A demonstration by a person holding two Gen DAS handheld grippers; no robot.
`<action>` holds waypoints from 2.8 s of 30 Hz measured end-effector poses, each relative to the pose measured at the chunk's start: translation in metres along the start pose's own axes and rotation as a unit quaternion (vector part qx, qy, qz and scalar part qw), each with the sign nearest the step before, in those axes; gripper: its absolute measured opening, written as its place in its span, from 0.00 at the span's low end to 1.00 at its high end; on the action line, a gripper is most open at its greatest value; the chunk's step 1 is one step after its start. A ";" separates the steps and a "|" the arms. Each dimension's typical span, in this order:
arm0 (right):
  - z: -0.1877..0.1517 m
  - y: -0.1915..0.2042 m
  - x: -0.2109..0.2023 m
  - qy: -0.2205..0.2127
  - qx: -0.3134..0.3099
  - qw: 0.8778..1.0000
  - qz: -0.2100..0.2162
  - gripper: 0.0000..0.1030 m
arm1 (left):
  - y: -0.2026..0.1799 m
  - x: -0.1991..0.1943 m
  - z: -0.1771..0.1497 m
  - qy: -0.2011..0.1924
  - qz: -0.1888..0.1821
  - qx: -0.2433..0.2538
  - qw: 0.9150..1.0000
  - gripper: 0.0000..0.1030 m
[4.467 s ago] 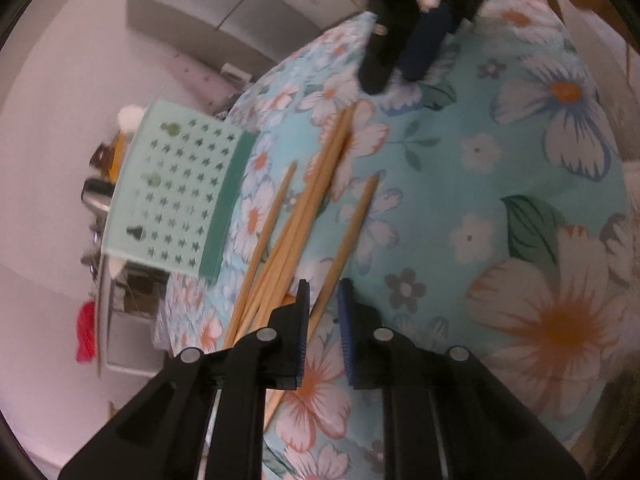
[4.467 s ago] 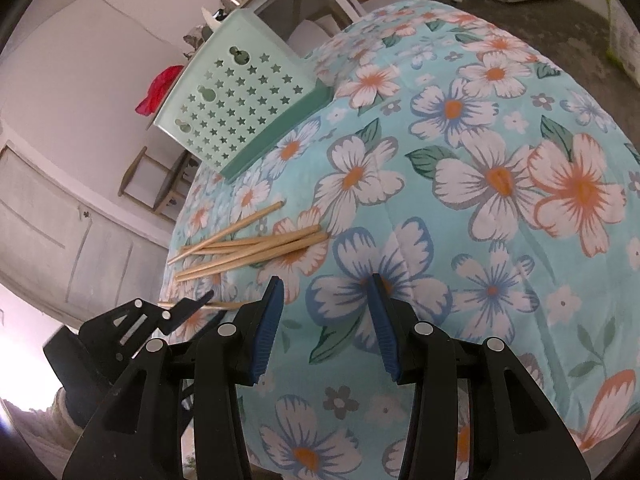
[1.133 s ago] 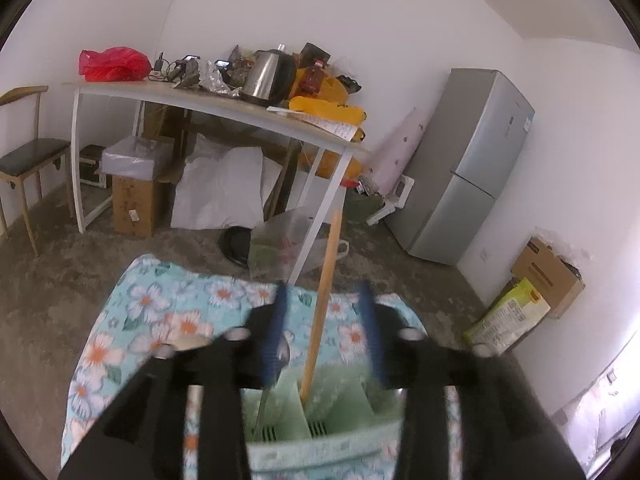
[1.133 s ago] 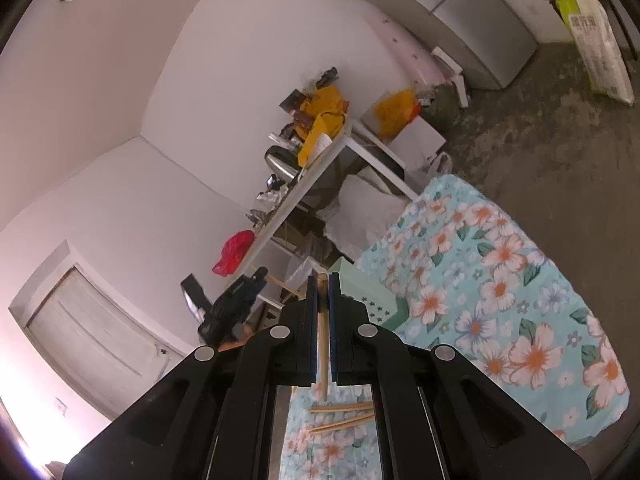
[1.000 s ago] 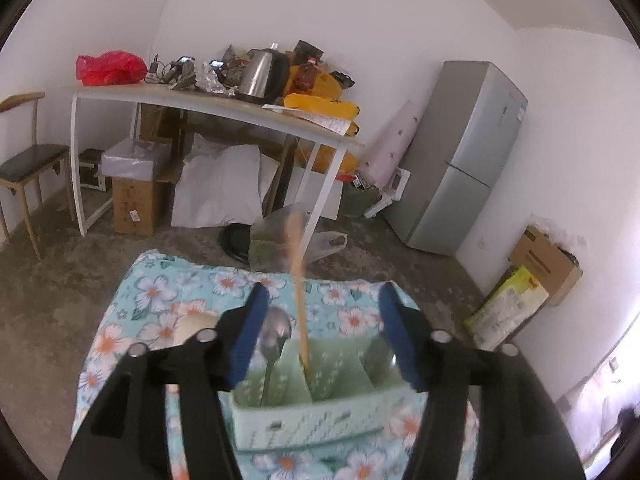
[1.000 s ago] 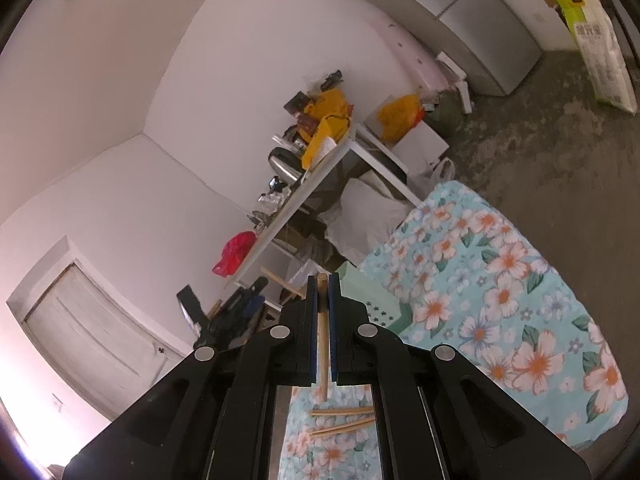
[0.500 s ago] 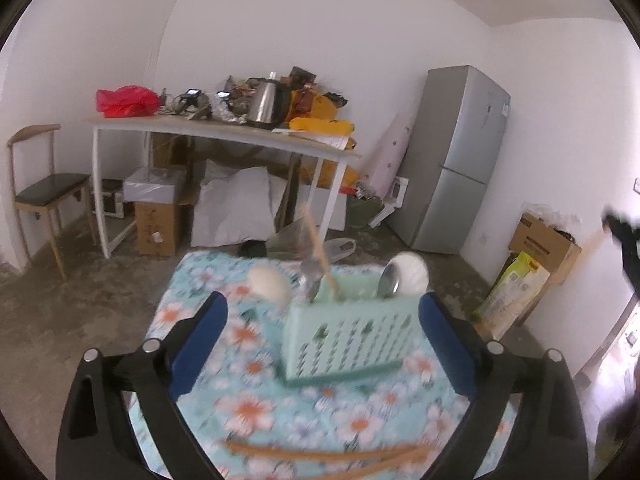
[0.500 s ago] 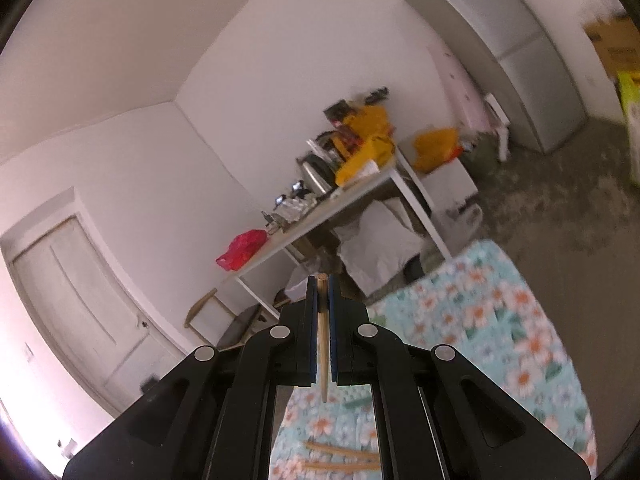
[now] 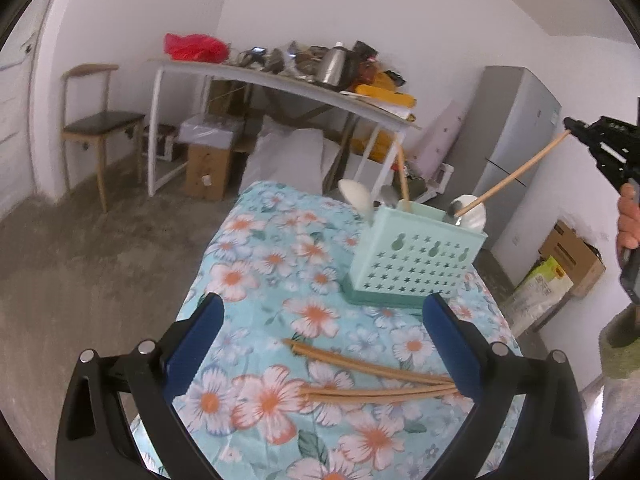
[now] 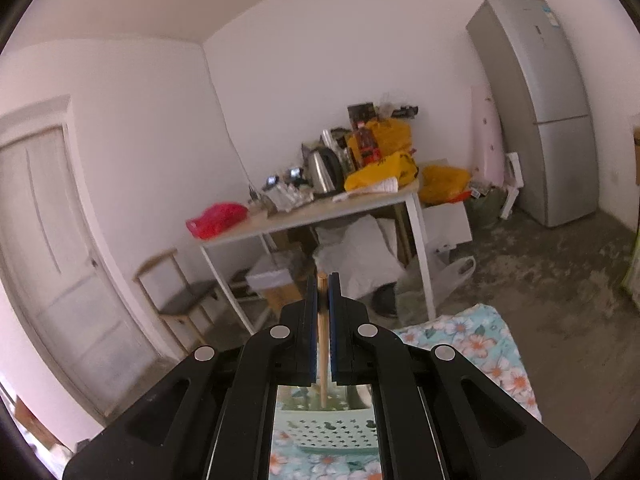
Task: Organize utensils
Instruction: 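Lower the held chopstick into the holder and open the right gripper, then reach the left gripper to the chopsticks and grasp another one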
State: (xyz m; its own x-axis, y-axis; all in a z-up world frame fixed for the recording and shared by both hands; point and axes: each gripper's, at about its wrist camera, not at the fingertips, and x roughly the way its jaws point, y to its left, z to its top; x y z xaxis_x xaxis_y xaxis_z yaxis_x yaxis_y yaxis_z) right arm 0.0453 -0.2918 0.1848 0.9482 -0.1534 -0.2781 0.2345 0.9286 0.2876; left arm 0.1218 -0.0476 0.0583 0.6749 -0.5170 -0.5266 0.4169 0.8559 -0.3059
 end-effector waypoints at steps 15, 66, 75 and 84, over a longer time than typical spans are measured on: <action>-0.051 0.010 0.061 0.073 -0.043 0.996 -0.040 0.06 | -0.002 -0.003 -0.013 0.003 0.015 0.033 0.999 0.94; -0.261 -0.110 -0.041 0.271 0.178 0.941 -0.101 0.36 | -0.130 0.094 -0.150 0.078 0.017 0.555 0.828 0.16; -0.264 -0.113 -0.041 0.273 0.185 0.939 -0.097 0.36 | -0.130 0.077 -0.152 0.093 0.004 0.576 0.812 0.00; -0.266 -0.113 -0.041 0.273 0.191 0.939 -0.091 0.36 | -0.127 0.057 -0.149 0.116 -0.014 0.567 0.816 0.05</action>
State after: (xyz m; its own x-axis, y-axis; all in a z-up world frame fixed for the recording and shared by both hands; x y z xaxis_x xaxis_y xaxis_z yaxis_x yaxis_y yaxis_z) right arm -0.0770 -0.3009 -0.0807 0.6595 -0.0046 -0.7517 0.5399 0.6988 0.4693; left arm 0.0166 -0.1840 -0.0509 0.5768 -0.4064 -0.7087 0.8141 0.2142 0.5397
